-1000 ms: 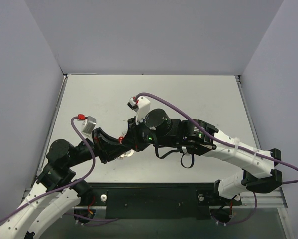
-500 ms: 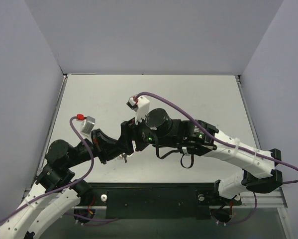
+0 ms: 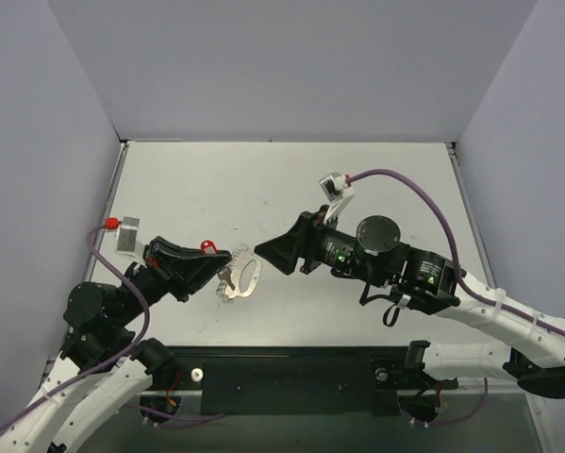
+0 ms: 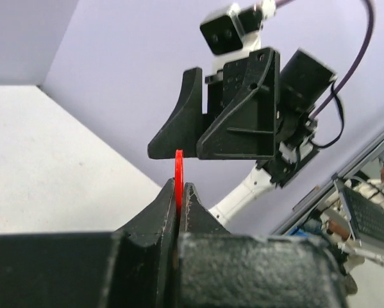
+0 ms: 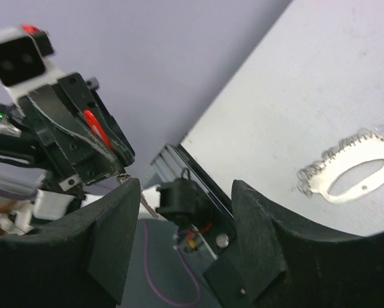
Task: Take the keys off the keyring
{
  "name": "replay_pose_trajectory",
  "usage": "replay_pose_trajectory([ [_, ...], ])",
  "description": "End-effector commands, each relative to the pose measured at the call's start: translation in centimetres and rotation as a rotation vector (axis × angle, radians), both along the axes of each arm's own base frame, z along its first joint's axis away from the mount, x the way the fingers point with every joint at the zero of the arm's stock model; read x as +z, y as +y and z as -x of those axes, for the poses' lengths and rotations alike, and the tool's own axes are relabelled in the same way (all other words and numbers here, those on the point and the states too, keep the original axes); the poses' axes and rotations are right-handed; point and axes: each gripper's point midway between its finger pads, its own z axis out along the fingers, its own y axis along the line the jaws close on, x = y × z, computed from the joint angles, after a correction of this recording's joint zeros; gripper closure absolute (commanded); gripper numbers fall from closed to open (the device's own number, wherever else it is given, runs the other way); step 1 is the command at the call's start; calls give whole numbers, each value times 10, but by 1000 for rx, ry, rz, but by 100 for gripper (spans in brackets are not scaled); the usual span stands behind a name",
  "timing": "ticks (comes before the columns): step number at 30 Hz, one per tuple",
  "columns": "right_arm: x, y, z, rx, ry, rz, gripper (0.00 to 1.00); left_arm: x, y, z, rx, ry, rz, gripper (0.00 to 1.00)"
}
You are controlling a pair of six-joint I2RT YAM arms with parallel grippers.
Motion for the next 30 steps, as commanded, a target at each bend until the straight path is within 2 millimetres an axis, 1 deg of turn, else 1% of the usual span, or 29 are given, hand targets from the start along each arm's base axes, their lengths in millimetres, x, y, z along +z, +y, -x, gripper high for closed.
replay_pose_trajectory([
  [1,72,2,11,78,-38,-335,47,45,20,-4,74,-30,209,100],
  [2,74,4,13,92,-41,-342,49,47,20,-3,64,-14,234,100],
  [3,80,6,18,126,-47,-362,50,51,23,-5,71,-18,270,100],
  [4,81,10,19,140,-46,-367,50,52,23,-5,64,-4,296,100],
  [5,88,12,23,168,-48,-389,52,57,26,-6,68,-9,333,100],
  [6,89,16,26,185,-45,-396,53,55,26,-9,68,10,356,100],
  [7,92,20,27,199,-52,-412,53,63,31,-7,70,-8,396,100],
  [8,96,20,28,204,-55,-422,53,63,31,-8,61,5,417,100],
  [10,100,22,28,205,-63,-440,54,72,36,-6,61,-14,472,100],
  [16,105,32,24,208,-68,-450,58,87,44,-6,68,-28,538,100],
  [23,112,45,25,222,-64,-478,64,91,48,-7,71,-26,573,100],
  [30,117,58,28,243,-65,-491,67,94,55,-9,102,-29,599,100],
])
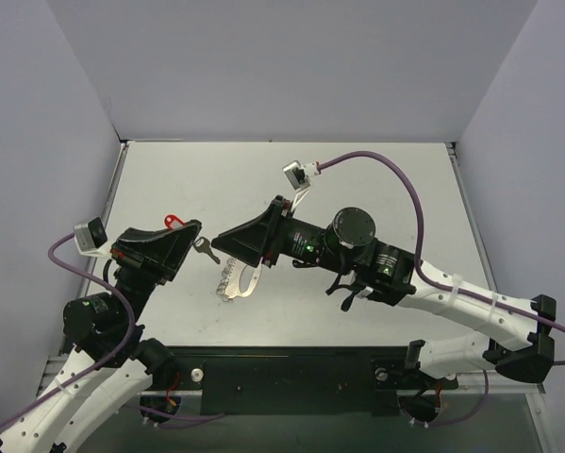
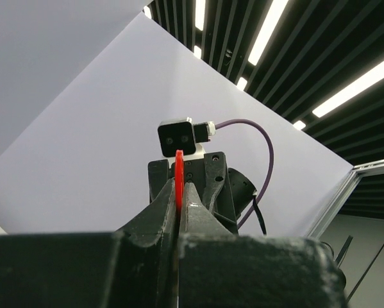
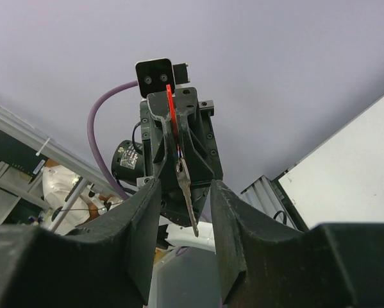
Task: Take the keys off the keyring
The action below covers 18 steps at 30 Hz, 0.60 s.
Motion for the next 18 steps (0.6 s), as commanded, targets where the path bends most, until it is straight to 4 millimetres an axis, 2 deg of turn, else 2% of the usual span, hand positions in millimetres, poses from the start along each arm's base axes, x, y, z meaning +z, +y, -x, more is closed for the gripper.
replay_pose_trajectory([
  [1,47,0,9,31,-51,-129,68,17,13,7,18,-39,68,100],
  [7,52,7,11,43,-55,-155,72,17,15,9,20,-39,68,100],
  [18,51,21,13,60,-49,-148,74,17,18,8,37,-34,78,100],
])
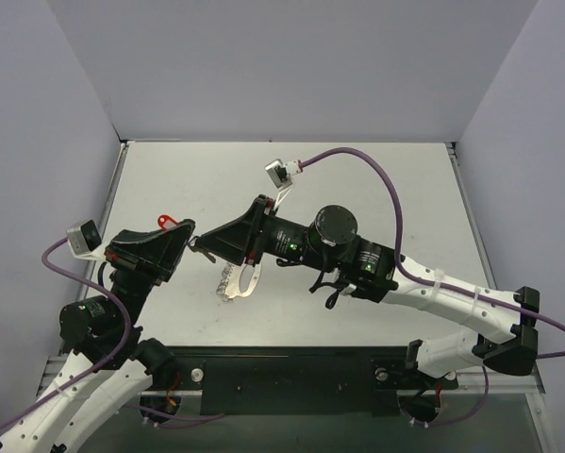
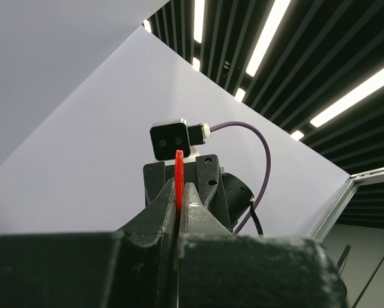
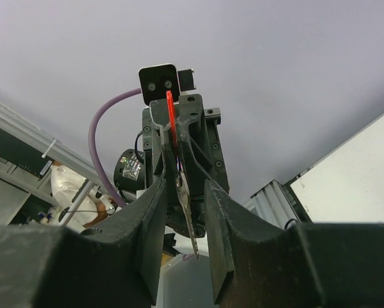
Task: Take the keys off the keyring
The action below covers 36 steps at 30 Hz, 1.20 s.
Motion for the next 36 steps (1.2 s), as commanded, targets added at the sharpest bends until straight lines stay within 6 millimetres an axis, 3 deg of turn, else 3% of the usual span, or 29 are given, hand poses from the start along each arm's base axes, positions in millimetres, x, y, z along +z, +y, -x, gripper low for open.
replay_pose_trajectory([
  [1,44,-4,11,29,-51,-121,75,11,8,7,8,-33,37,100],
  [20,36,12,12,59,-37,-63,81,8,6,7,19,-31,-1,100],
  [36,33,8,10,42,-38,-71,85,9,11,8,36,-32,5,100],
])
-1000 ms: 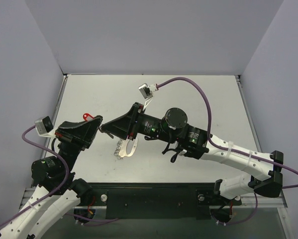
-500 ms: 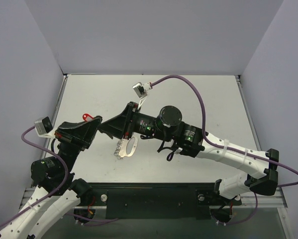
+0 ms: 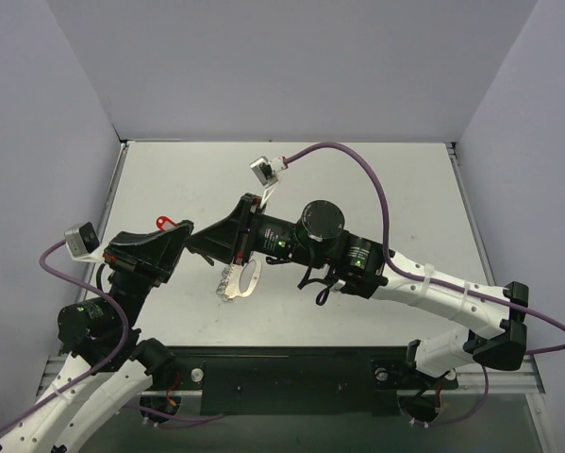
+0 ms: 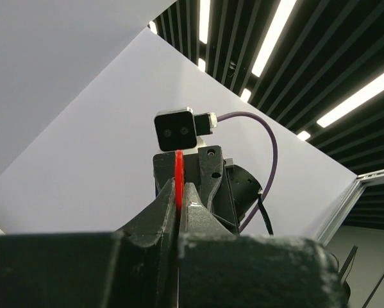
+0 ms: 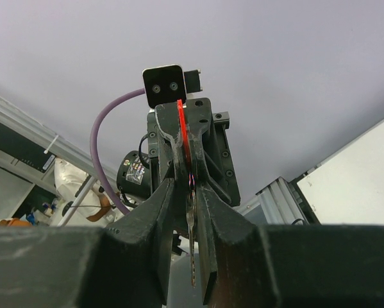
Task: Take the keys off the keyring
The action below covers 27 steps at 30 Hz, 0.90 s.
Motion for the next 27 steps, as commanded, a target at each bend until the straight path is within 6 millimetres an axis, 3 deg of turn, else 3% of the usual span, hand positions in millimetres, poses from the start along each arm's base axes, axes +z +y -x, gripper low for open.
replay_pose_trajectory([
  [1,31,-11,7,5,-37,-94,85,13,9,8,18,-38,20,100],
  [27,29,-20,6,-18,-39,-128,79,12,12,4,42,-14,25,100],
])
